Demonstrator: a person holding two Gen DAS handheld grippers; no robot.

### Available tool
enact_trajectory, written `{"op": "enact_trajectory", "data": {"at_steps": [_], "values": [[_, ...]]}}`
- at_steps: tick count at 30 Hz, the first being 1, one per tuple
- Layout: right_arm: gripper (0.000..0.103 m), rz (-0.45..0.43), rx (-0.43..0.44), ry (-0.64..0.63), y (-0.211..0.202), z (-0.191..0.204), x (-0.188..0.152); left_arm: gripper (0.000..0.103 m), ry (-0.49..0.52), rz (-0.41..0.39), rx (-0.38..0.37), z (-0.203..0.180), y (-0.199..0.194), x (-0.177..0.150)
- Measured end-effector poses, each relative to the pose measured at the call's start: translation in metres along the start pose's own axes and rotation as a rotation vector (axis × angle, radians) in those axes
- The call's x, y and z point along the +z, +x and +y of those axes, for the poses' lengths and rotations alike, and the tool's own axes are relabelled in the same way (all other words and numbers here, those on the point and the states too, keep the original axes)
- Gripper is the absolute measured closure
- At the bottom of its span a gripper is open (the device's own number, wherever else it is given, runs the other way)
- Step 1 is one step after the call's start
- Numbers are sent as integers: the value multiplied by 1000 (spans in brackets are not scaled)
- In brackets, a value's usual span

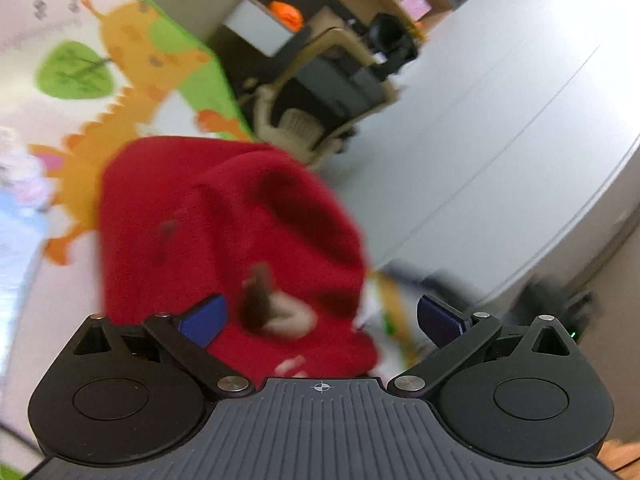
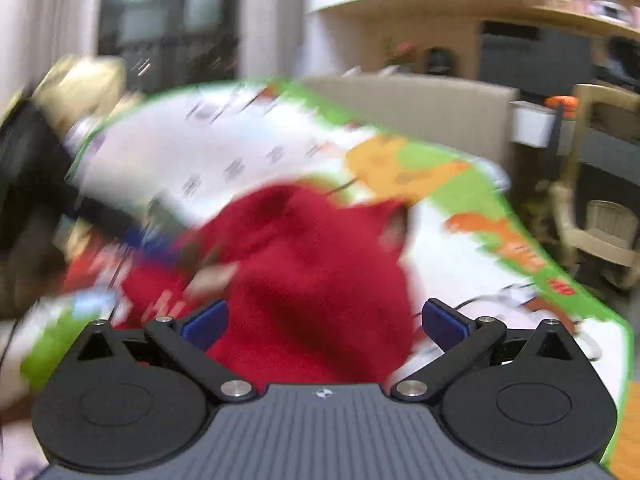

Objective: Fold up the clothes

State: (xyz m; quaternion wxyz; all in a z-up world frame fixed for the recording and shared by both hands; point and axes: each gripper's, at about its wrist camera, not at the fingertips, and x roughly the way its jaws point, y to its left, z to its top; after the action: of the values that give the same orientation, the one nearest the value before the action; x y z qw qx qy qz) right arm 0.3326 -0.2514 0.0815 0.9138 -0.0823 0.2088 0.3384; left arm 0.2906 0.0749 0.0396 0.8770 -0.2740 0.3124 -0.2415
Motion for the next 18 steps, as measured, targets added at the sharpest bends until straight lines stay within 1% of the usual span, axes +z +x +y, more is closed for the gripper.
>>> {"op": "enact_trajectory", "data": {"at_steps": [1,2,4,6,7,8,10,12,15,18], "values": [[0,-22,-29,28,-3,-10,8,0,24,2,43,-1,3,-2],[0,-34,-85,37,1,-16,14,0,53,11,81,-3,7,-5],[0,-25,-173,17,18,-18,20,0,129,39,158,-12,18,-11],[0,34,-287,-98,53,-8,12,0,225,52,220,-25,24,-20],[0,84,-350,-177,76,-3,-1,0,281,56,246,-30,29,-24],[0,104,-360,-176,89,-5,-10,0,334,59,267,-36,32,-29],[0,123,-309,-45,93,-21,-8,0,411,65,313,-44,37,-39],[0,143,-262,58,94,-35,0,0,446,64,327,-47,38,-46],[0,69,-292,-12,82,-27,21,0,441,64,326,-46,36,-48],[0,12,-285,-41,82,-21,46,0,431,65,324,-45,35,-49]]}}
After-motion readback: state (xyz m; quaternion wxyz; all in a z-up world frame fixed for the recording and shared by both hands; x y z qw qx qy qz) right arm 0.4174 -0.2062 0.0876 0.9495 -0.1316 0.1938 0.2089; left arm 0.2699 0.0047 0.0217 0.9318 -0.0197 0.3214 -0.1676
